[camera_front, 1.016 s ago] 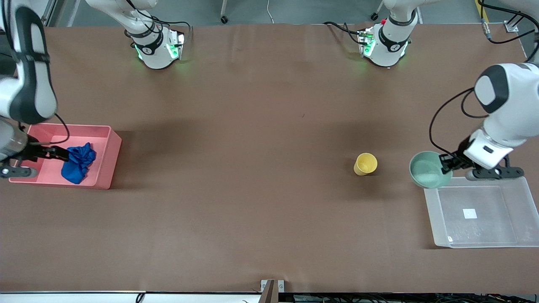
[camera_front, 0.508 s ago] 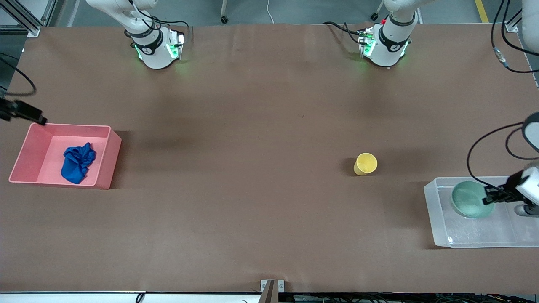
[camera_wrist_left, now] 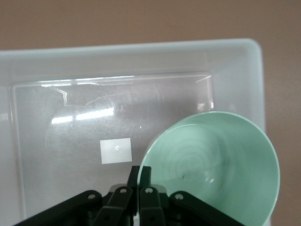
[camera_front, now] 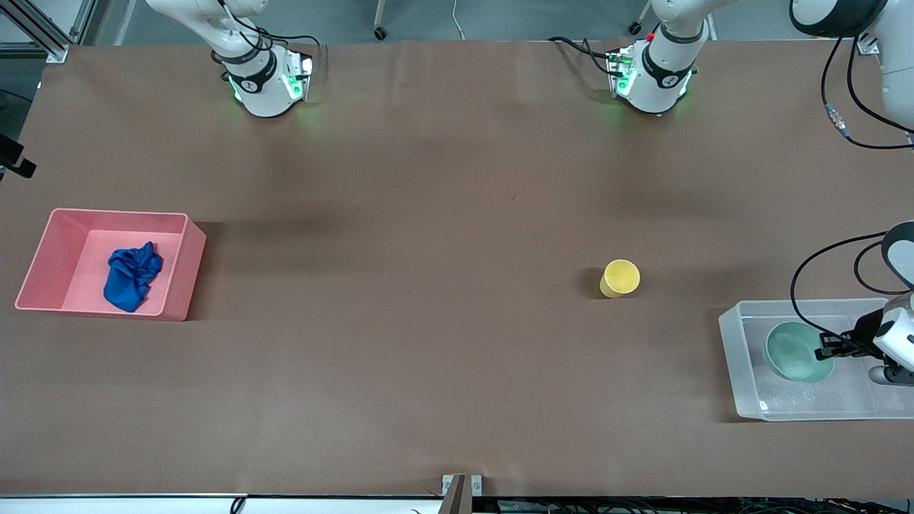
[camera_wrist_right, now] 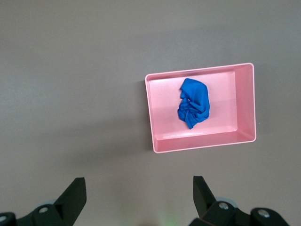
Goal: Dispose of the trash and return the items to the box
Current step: 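Place the green bowl in the clear box while the right gripper withdraws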
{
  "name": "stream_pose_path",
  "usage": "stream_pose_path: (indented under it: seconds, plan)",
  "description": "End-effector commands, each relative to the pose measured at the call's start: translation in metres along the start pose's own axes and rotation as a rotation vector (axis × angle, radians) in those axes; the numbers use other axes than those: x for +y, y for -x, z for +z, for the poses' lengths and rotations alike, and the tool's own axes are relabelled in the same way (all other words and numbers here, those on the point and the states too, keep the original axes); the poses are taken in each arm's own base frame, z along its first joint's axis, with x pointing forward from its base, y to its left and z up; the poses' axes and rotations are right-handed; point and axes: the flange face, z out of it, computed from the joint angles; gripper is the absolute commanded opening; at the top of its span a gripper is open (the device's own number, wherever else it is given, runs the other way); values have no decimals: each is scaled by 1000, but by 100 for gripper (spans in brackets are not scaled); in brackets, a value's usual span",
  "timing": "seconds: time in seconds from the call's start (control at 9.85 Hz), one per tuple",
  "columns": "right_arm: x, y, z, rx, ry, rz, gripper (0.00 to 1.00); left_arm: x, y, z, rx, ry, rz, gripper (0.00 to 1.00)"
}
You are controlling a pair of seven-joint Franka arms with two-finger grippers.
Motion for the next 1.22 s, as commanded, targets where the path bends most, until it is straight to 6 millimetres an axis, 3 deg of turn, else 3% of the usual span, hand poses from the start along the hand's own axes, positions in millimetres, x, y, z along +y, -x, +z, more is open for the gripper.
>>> stream_pose_path:
  seconds: [0.0,0.51,0.61,0.71,0.91,1.02,1.12]
  plan:
    - [-4,7,10,11,-21,9,100,-17,5,43,-16,-9,-18,0]
    - [-11,6,7,20,-7,0,100,-48,26,81,10,-42,-41,2]
    - [-10,7,5,25,-6,1,100,-48,27,84,9,-41,-47,9]
    - [-11,7,5,25,-7,0,100,-46,30,88,1,-37,-55,29]
    - [-11,7,5,25,-7,0,100,-44,27,80,10,-41,-53,96]
    - [-11,7,5,24,-7,0,100,-35,18,62,30,-43,-43,100]
    - [-11,7,5,24,-7,0,100,-23,11,24,50,-55,-25,100]
